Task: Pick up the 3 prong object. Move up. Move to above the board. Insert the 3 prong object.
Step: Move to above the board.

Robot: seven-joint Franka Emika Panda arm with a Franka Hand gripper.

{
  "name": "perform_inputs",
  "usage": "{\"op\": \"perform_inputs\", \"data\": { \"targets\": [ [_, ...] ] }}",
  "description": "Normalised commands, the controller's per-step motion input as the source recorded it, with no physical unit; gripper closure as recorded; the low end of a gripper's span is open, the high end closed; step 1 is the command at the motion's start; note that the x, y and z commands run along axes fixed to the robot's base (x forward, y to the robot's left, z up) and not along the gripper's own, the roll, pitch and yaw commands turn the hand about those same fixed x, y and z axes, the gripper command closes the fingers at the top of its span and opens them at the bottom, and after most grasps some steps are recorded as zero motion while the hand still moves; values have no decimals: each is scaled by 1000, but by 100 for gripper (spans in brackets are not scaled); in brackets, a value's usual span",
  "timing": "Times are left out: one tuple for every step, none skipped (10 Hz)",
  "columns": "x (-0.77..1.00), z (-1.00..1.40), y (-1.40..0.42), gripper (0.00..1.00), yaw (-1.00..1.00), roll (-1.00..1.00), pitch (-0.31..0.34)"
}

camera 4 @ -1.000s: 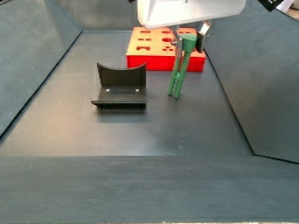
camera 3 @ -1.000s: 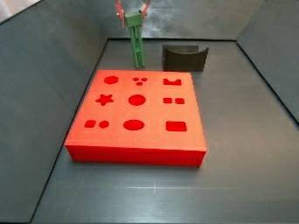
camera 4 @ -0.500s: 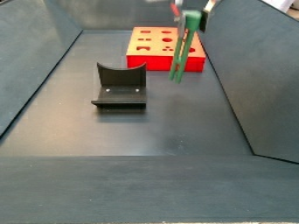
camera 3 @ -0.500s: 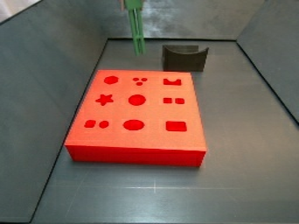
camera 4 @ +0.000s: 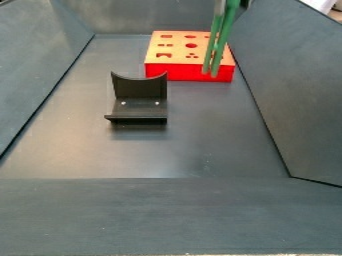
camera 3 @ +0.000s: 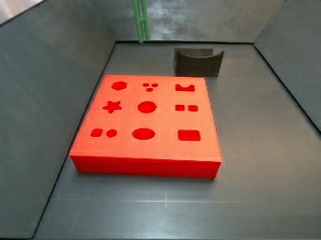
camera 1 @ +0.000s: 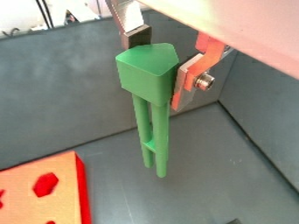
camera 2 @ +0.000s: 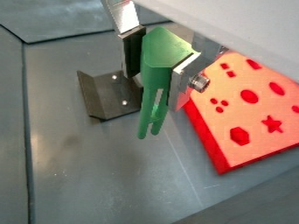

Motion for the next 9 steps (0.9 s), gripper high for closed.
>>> {"op": "perform_inputs", "data": {
  "targets": [
    [-32,671,-5,100,88,85,95],
    [-10,501,0,100,62,94,102],
    [2,273,-2,100,41,97,102],
    [234,255,-1000,100,-1000,101,-12],
    [239,221,-1000,100,-1000,101,-19],
    [244,232,-1000,100,-1000,77,-2],
    [249,235,-1000,100,-1000,42,22],
    [253,235,-1000,100,-1000,27,49],
    [266,237,-1000,100,-682,-12,99]
  ]
}}
